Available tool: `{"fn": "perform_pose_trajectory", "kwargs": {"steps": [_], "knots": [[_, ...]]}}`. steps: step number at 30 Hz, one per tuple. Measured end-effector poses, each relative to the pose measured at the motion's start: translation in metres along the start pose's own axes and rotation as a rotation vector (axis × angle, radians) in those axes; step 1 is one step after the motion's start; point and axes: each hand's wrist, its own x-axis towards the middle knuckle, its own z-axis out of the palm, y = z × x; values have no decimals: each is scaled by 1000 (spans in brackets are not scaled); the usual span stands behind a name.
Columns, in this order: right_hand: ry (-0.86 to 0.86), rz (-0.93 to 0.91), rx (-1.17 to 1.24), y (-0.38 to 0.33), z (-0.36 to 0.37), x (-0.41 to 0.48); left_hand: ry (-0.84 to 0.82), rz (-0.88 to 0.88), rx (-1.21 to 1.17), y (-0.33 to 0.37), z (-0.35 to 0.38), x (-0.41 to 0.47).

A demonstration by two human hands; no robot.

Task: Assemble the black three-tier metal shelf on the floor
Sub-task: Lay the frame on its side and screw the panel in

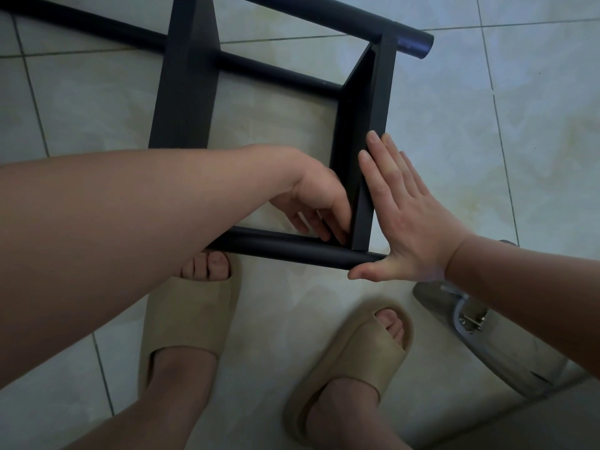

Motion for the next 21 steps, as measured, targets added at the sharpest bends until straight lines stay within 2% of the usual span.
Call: {"fn": "perform_pose_trajectory", "kwargs": {"steps": [11,17,21], "knots": [[-2,1,0,0,0,0,6,90,0,0,1,2],[-8,2,1,-1,0,0,35,61,-28,-1,-2,1],[-9,3,3,0,0,0,-12,55,-20,-1,3,2]]}}
